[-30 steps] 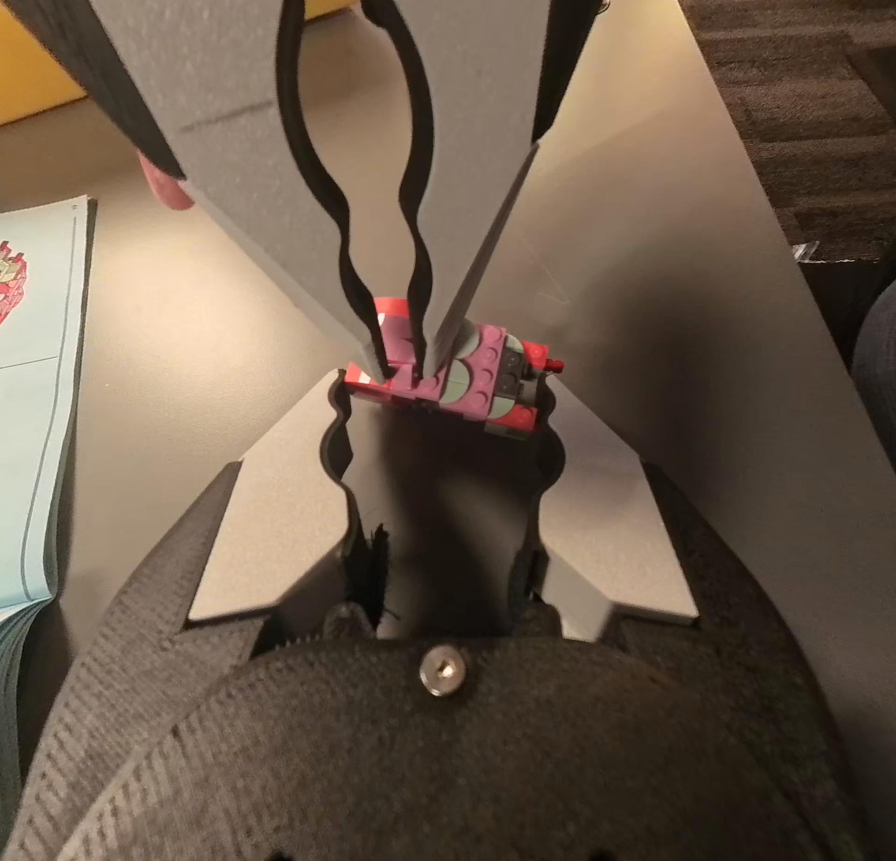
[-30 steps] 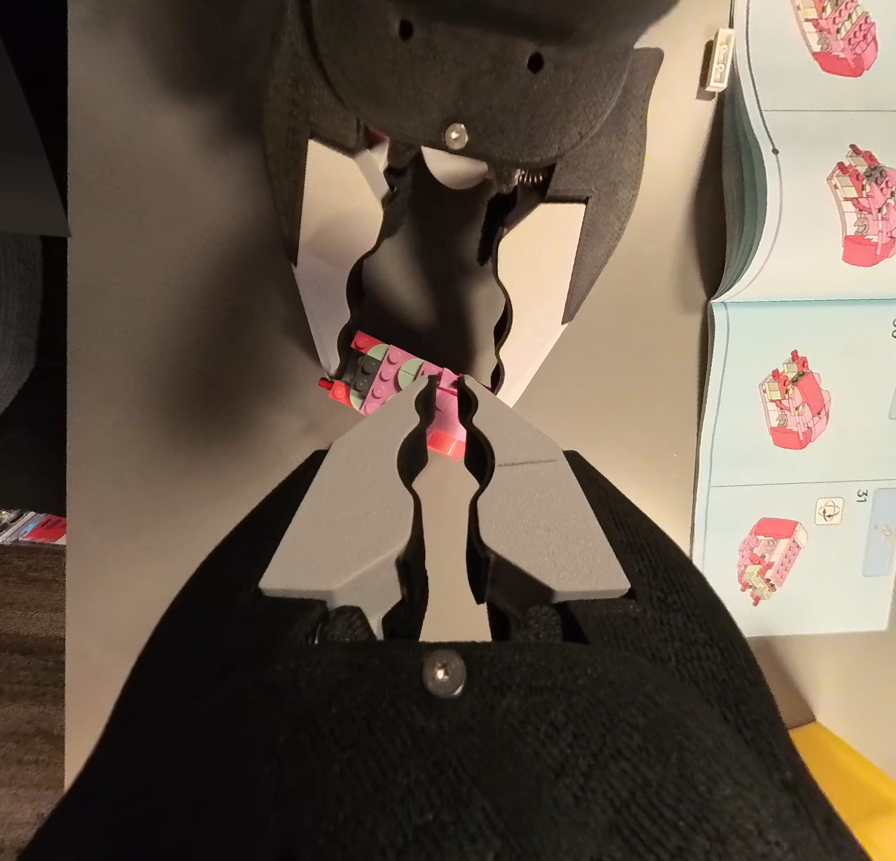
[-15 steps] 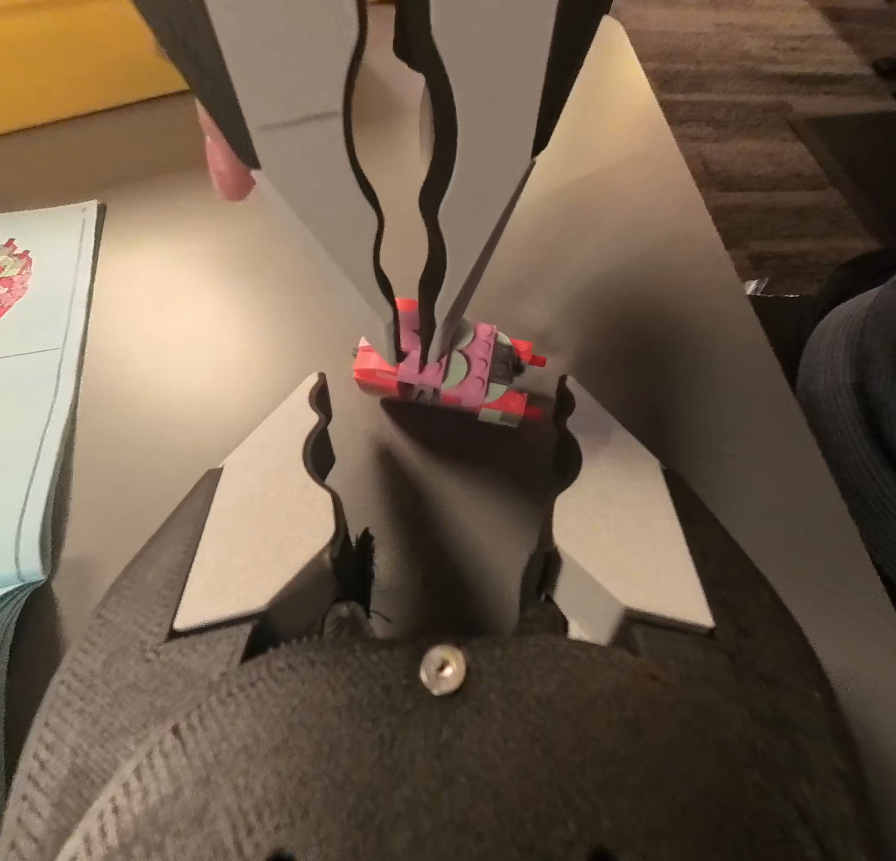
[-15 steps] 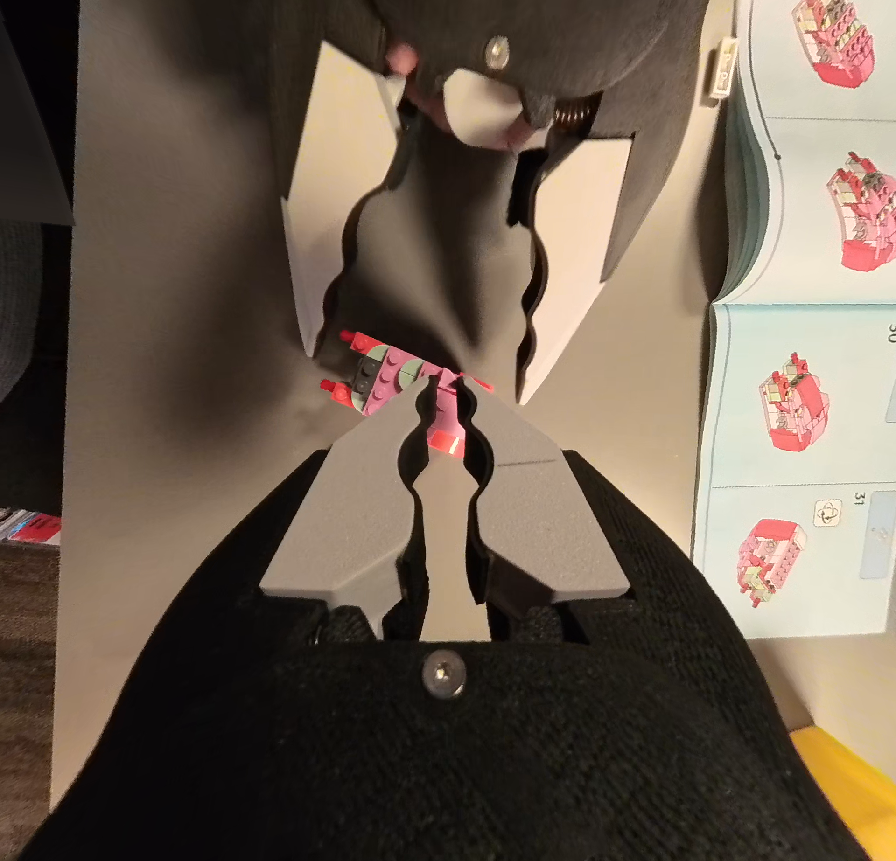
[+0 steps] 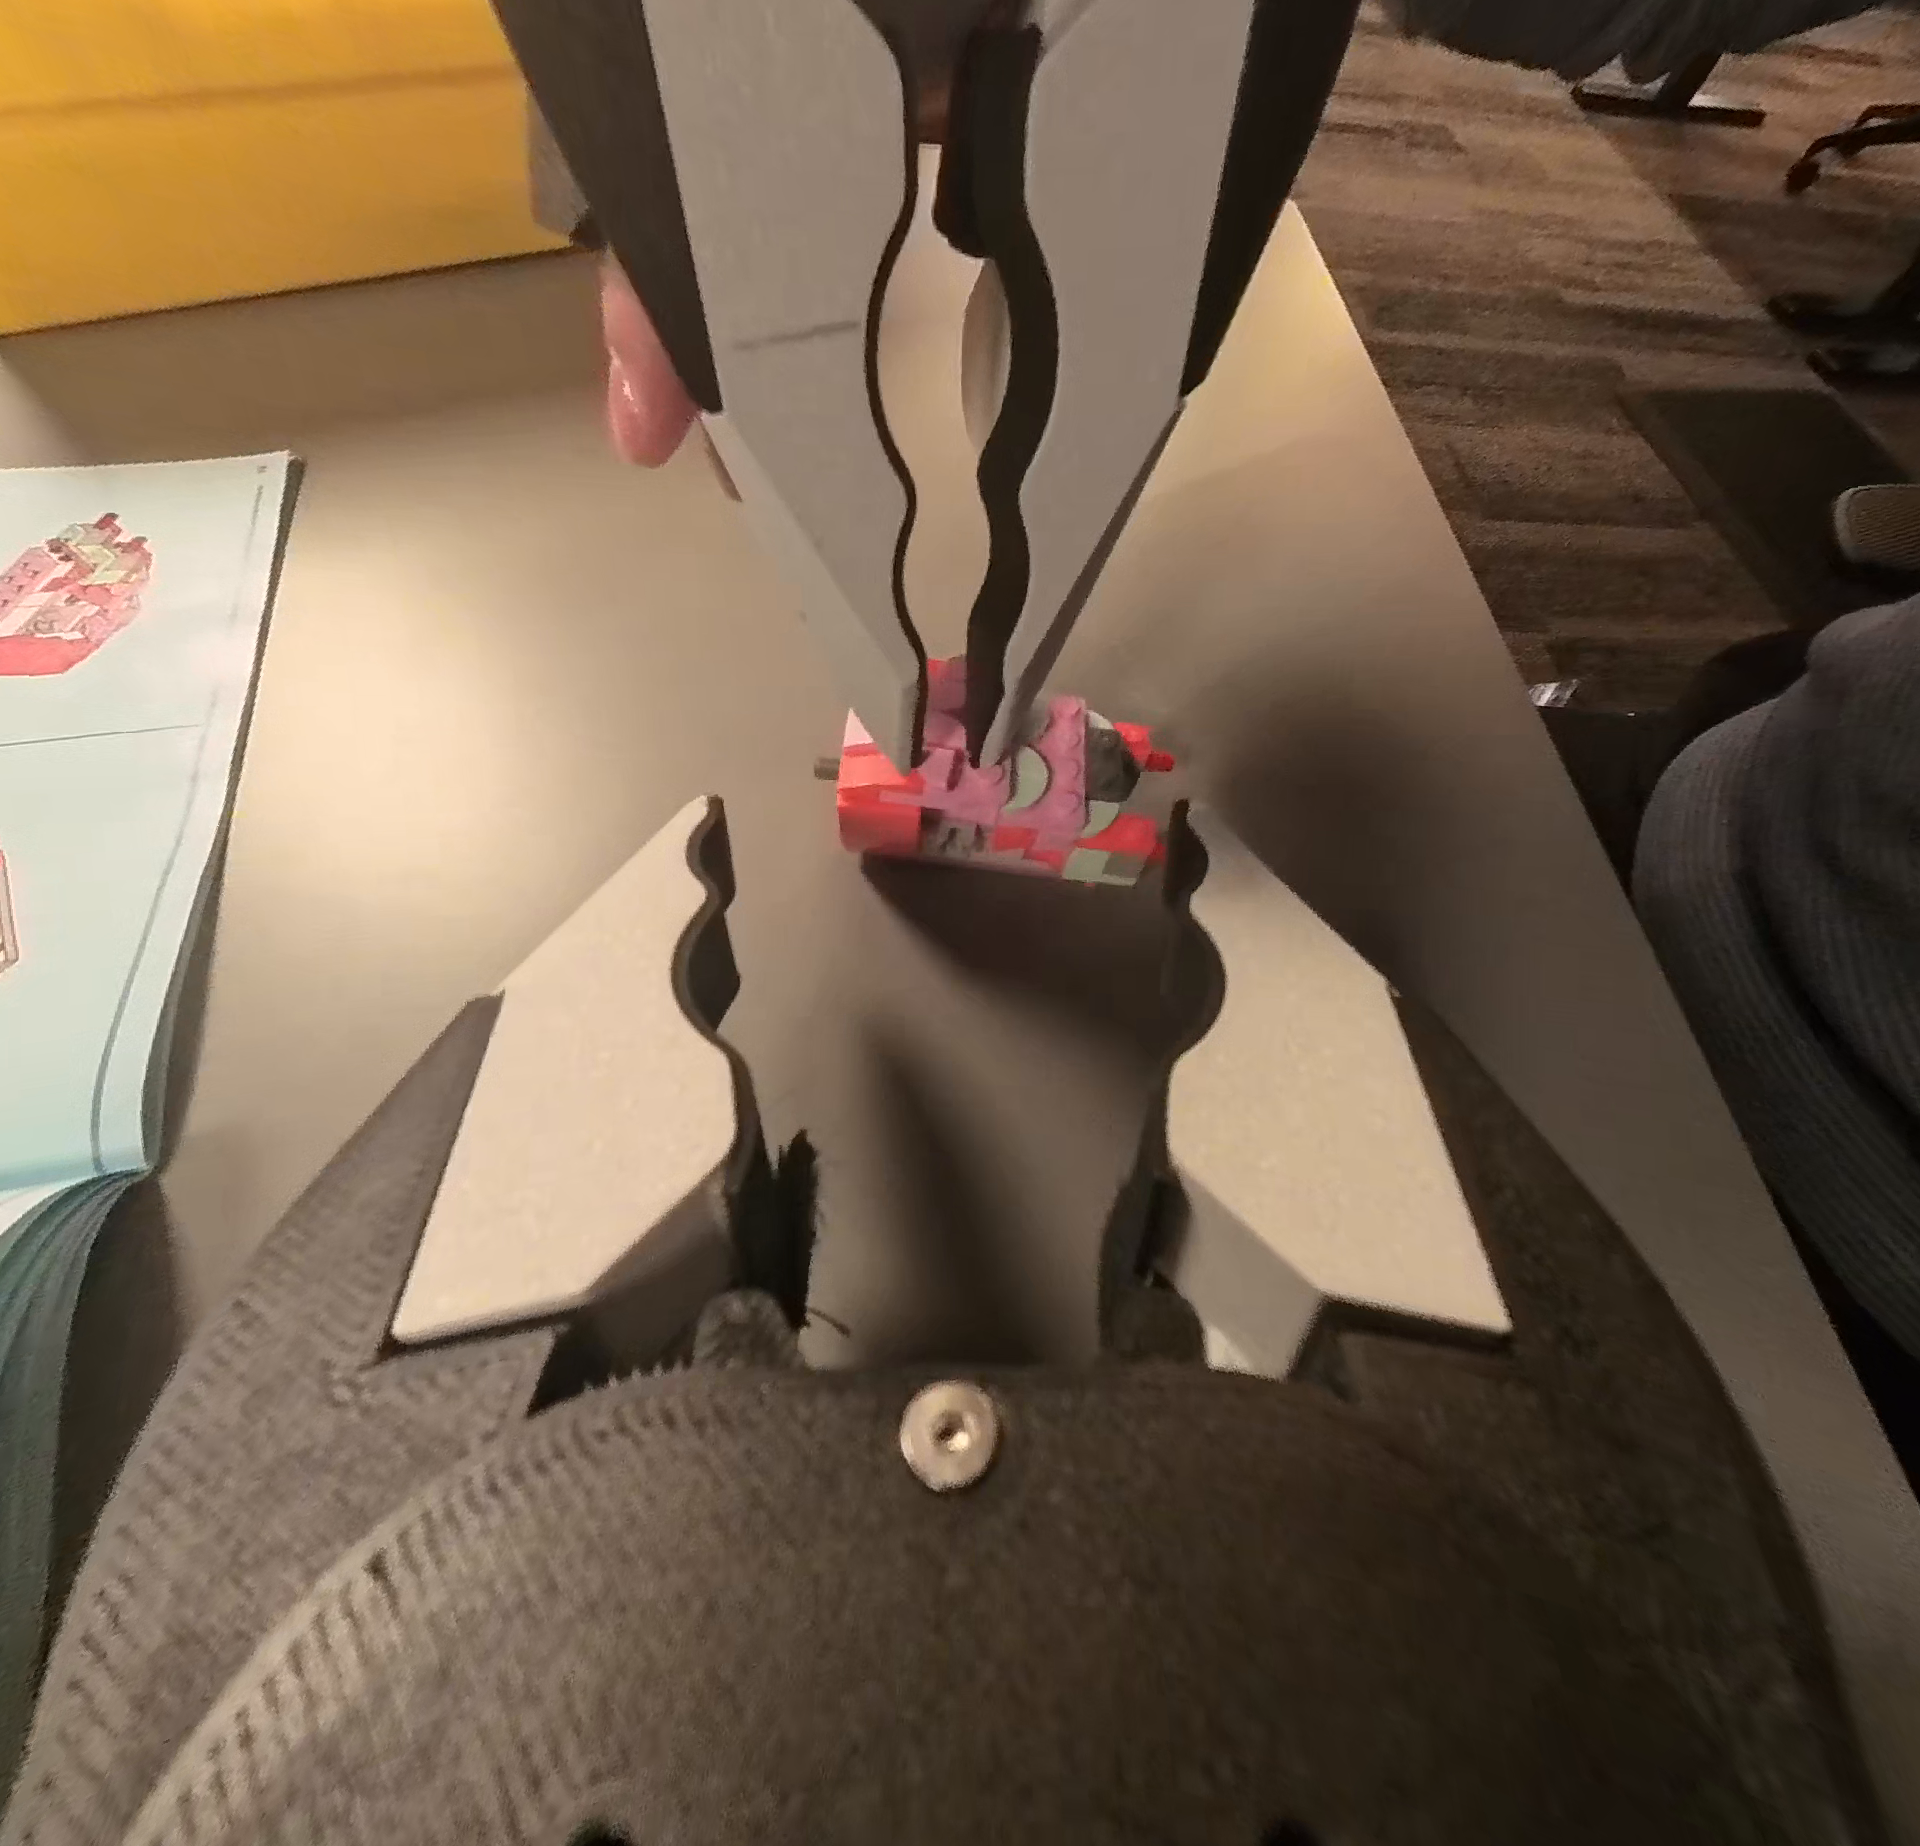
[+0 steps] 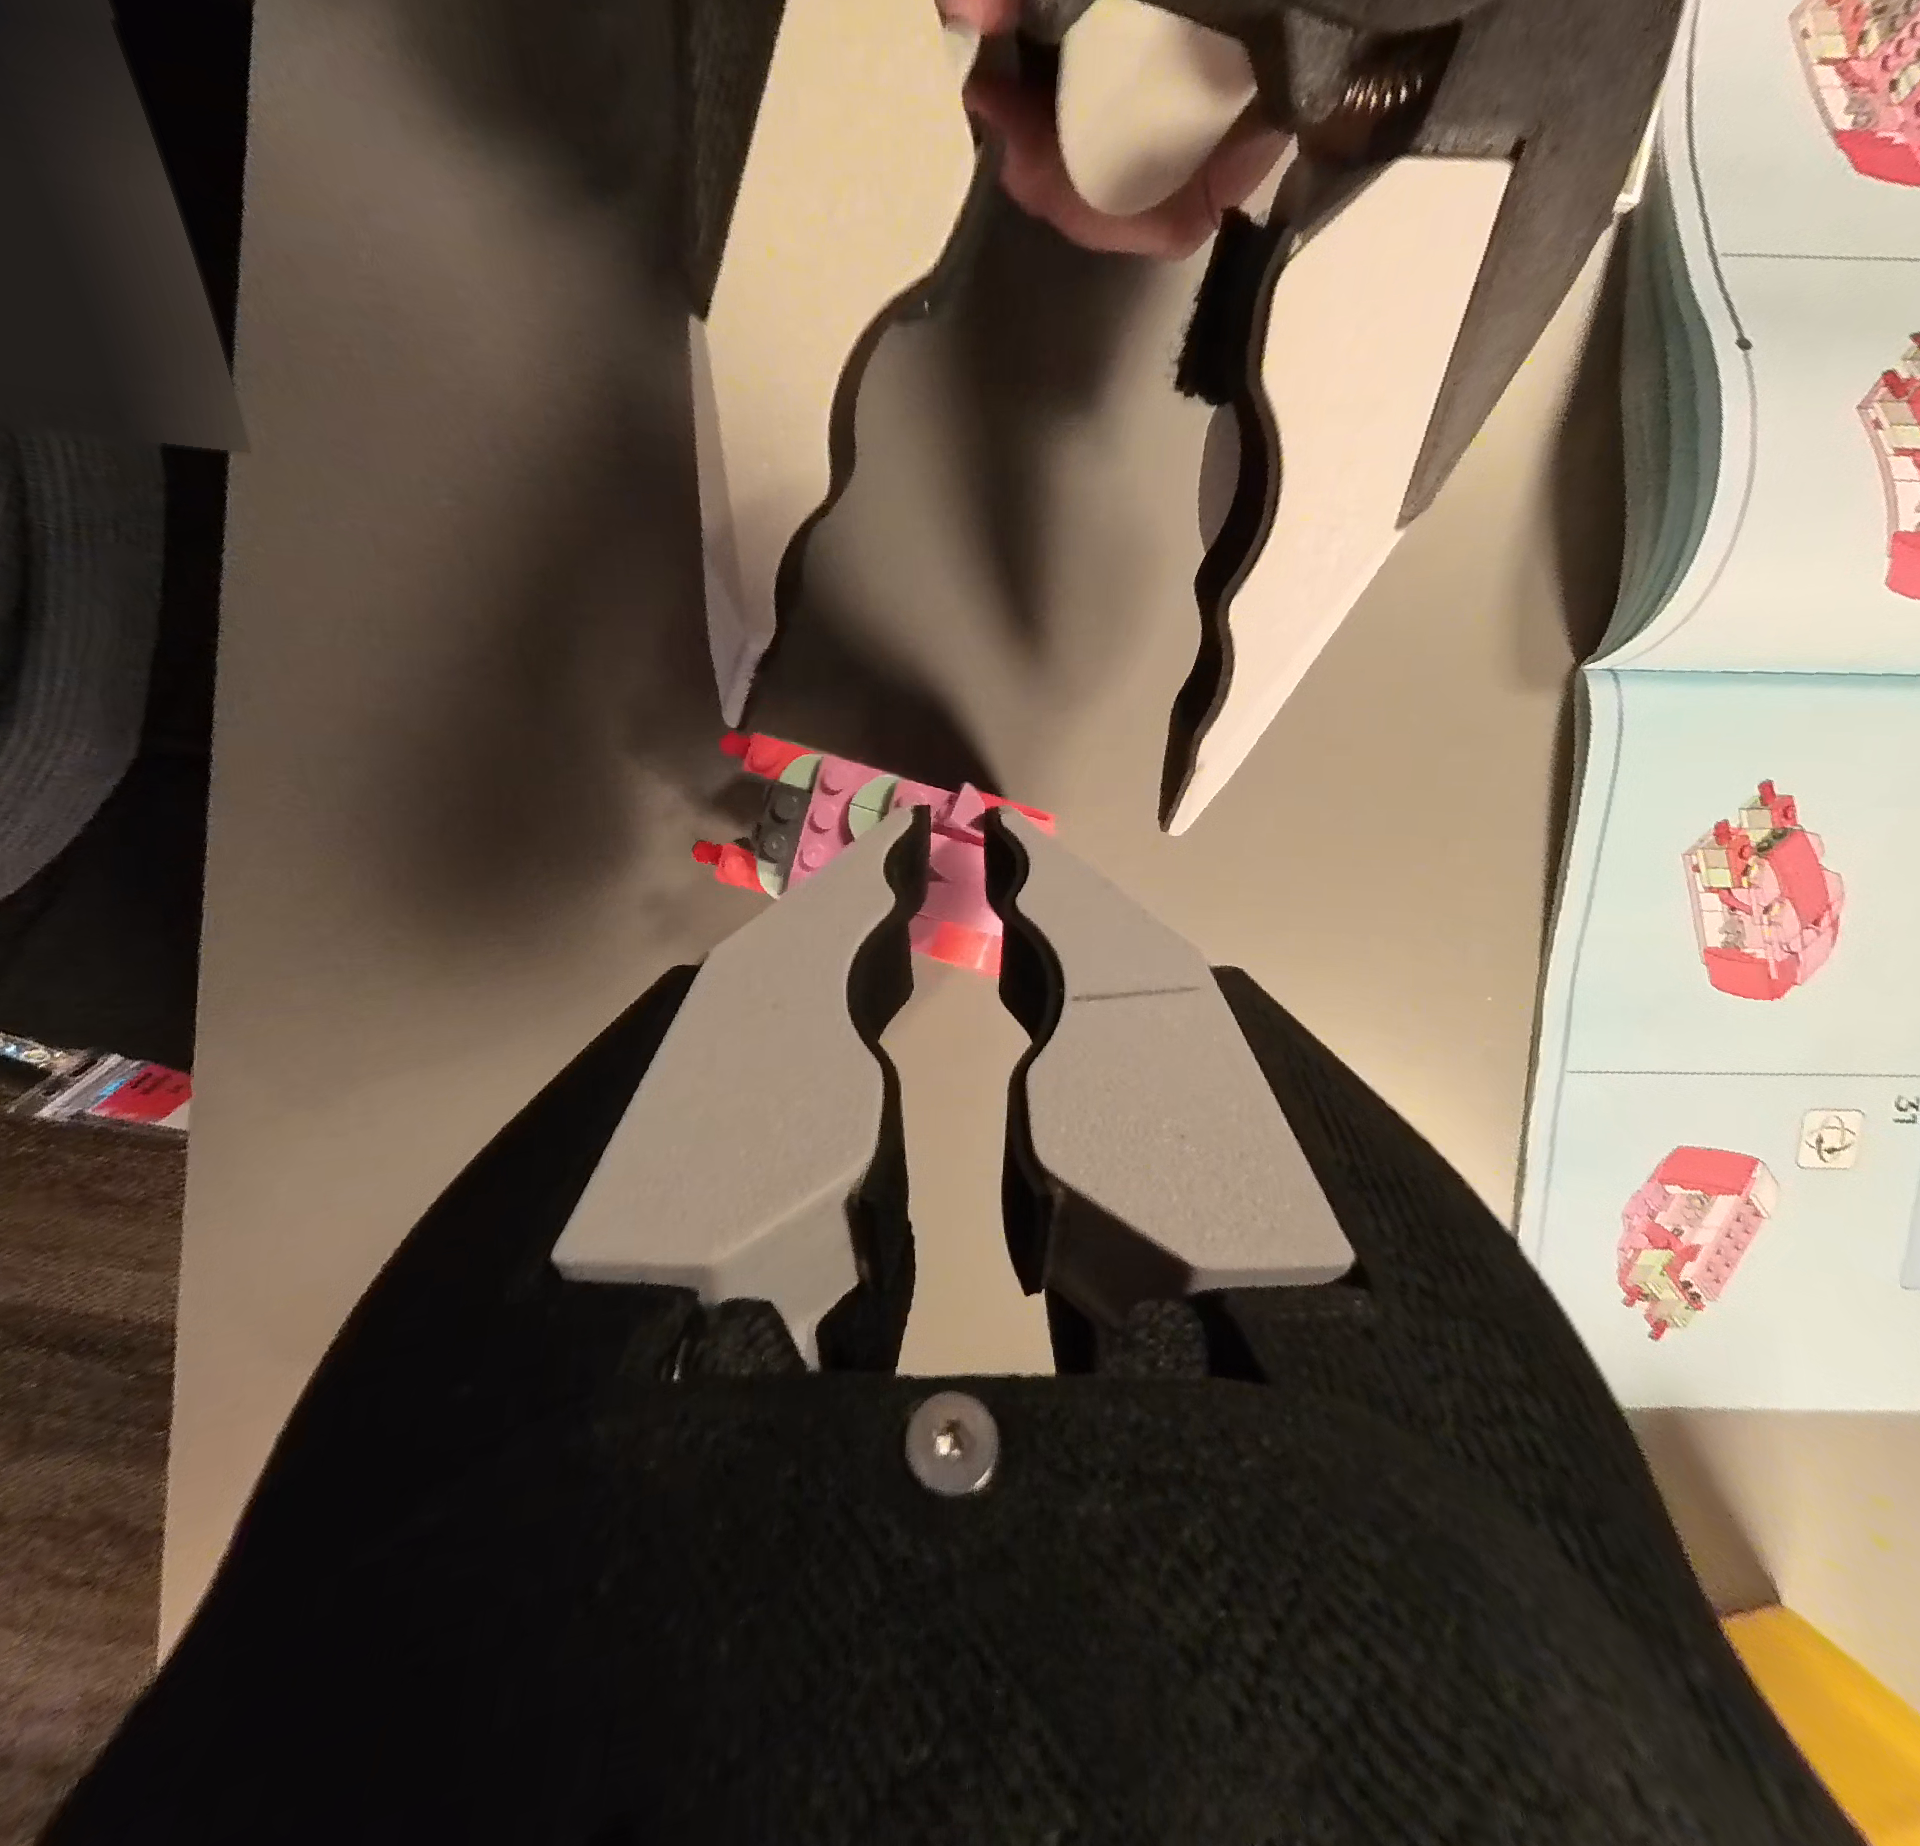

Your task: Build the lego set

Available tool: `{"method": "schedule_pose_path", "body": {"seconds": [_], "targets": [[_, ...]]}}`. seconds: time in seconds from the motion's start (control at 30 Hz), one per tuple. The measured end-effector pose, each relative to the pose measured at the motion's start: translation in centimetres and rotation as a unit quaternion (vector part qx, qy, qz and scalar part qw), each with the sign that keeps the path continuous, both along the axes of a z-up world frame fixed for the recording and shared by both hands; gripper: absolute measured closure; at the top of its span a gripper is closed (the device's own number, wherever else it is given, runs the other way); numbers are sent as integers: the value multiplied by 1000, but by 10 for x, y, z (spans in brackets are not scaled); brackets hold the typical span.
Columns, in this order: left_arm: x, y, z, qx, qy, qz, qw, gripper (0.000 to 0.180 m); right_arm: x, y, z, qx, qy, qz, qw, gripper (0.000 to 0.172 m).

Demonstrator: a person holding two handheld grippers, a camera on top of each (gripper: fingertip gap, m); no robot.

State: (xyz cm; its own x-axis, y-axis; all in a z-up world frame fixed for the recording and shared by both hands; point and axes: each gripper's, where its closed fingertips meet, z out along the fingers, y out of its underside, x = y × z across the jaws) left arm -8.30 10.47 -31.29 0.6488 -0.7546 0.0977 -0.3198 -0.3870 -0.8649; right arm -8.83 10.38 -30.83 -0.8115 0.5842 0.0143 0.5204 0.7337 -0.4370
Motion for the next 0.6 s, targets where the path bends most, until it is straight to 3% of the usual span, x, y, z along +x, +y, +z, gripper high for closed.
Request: {"method": "schedule_pose_path", "body": {"seconds": [0.3, 0.6], "targets": [[0, -2, 0, -4, -3, -3, 1000, 98, 4, -4, 6, -16, -2, 4, 1000, 159], [-15, 9, 3, 29, 49, 51, 997, 99, 9, 10, 29, -24, 125, -112, 986, 142]]}}
